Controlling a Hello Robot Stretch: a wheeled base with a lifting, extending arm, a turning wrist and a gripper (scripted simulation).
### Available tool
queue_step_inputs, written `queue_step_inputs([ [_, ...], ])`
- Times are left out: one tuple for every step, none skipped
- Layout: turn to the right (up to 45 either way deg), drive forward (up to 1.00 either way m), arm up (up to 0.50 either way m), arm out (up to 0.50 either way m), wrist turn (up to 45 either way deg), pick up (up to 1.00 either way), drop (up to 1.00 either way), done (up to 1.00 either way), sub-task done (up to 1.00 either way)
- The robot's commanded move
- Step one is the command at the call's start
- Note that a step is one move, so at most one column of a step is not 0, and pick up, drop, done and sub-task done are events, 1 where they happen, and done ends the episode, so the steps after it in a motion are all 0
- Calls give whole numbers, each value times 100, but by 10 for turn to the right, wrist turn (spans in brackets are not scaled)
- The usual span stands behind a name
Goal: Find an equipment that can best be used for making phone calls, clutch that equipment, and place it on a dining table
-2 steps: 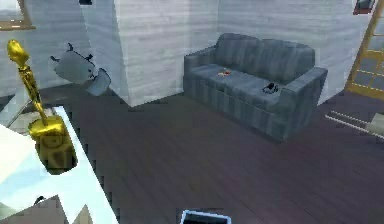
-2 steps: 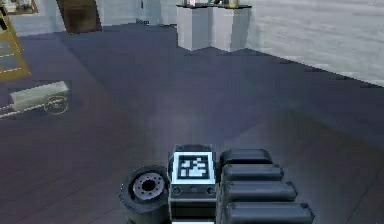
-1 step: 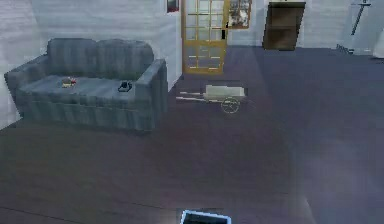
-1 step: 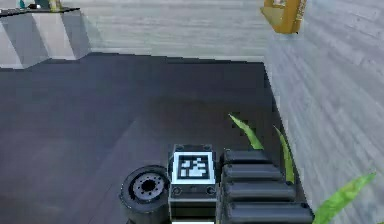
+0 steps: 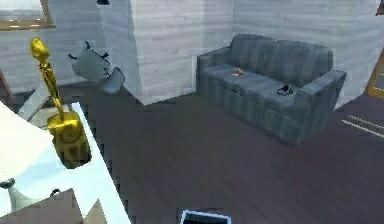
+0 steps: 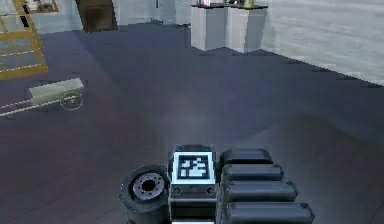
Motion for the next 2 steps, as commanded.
queue_step_inputs([
  [-450,0,0,0,0,0,0,0,0],
  [-450,0,0,0,0,0,0,0,0],
])
